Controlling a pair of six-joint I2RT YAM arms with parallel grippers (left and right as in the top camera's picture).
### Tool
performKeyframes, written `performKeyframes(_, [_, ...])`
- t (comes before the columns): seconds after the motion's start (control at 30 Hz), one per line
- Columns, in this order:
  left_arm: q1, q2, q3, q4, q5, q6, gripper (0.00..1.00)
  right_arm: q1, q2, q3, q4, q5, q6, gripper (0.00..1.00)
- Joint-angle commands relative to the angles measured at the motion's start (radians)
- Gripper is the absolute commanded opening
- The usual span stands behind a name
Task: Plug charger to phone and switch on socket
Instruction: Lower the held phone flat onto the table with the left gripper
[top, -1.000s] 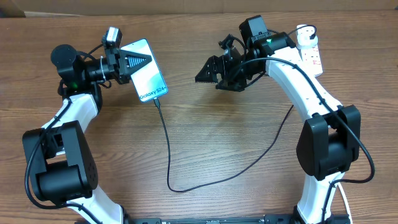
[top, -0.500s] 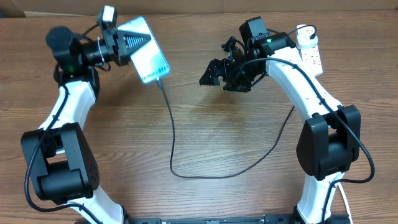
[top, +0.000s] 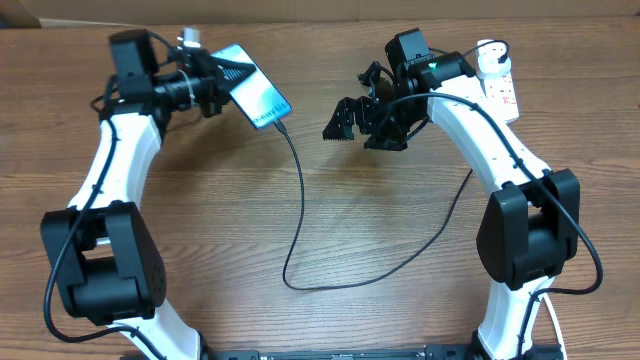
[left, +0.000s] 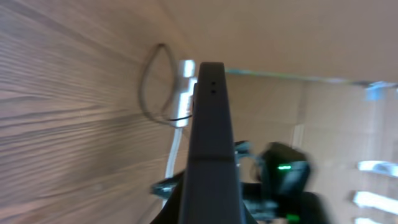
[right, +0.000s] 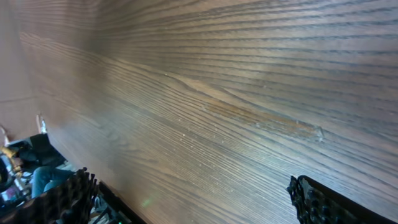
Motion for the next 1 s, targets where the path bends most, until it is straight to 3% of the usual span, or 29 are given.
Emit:
performKeyframes(0.0, [-0.035,-0.007,0.048,-0.08,-0.102,0.301,0.04,0.002,-0.039,0.005,-0.003,0.019,-0.009,1.0])
performKeyframes(0.2, [-0.068,-0.003,0.049,-0.31,-0.275,0.577,0.04,0.002,-0.039,0.005,-0.014,0.019,-0.009,1.0])
performKeyframes(0.53, [-0.108,0.118,0.101,-0.51,-0.447,0.775,0.04,0.002,-0.039,0.005,-0.014,0.019,-0.009,1.0])
performKeyframes(0.97, [-0.163,0.283,0.175,-0.475,-0.56,0.806,0.04,0.002,-0.039,0.005,-0.014,0.019,-0.008,1.0])
